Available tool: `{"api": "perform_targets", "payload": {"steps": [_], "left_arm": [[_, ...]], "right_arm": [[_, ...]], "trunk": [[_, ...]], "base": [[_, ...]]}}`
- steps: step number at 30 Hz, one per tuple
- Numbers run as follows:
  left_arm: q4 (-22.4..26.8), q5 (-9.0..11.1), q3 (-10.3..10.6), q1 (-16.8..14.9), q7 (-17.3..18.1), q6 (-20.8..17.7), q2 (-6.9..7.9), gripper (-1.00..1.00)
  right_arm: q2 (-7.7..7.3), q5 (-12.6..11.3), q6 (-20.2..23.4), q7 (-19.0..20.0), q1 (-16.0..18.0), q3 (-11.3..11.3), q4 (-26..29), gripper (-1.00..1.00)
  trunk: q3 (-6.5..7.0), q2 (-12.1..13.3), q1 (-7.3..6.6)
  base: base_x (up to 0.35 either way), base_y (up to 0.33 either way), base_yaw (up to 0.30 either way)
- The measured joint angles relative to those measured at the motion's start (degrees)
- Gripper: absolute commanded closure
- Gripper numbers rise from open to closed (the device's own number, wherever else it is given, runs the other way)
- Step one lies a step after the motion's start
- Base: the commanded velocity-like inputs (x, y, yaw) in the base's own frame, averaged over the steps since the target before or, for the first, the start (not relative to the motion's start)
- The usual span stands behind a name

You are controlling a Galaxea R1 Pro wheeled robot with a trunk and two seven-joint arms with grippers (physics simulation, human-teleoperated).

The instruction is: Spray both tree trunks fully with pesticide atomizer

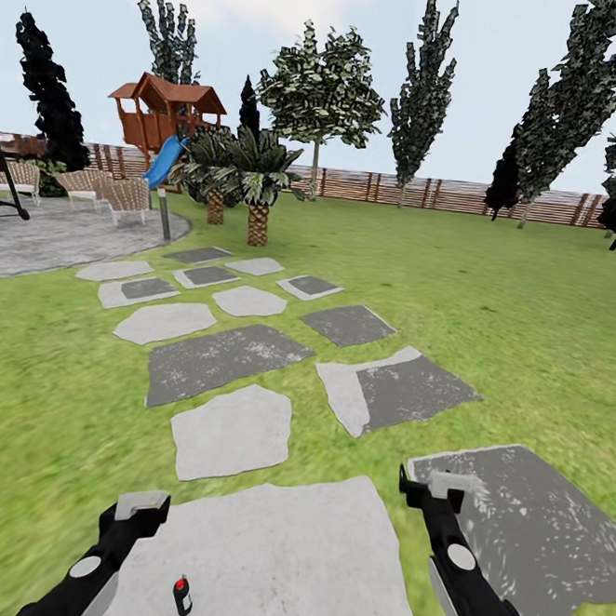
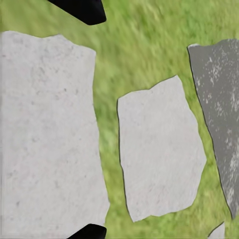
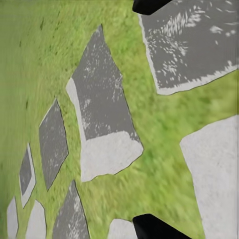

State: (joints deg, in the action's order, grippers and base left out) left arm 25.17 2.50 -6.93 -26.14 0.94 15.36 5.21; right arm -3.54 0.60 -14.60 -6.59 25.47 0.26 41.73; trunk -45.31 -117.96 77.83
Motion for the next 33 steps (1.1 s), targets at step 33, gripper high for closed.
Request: {"api": "perform_targets", "payload": {"steps": [33], "left_arm": [[-0.21,0.05,0.16,-0.31,0.03,-0.33,0.04,-1.0]], "right_arm": [[-0.33,0.01,0.01,-0.01,0.01,-0.17,-0.16,-1.0]], "trunk": [[-7.89,-13.23,7.25]], "base": [[0.0,0.0,0.0]]}}
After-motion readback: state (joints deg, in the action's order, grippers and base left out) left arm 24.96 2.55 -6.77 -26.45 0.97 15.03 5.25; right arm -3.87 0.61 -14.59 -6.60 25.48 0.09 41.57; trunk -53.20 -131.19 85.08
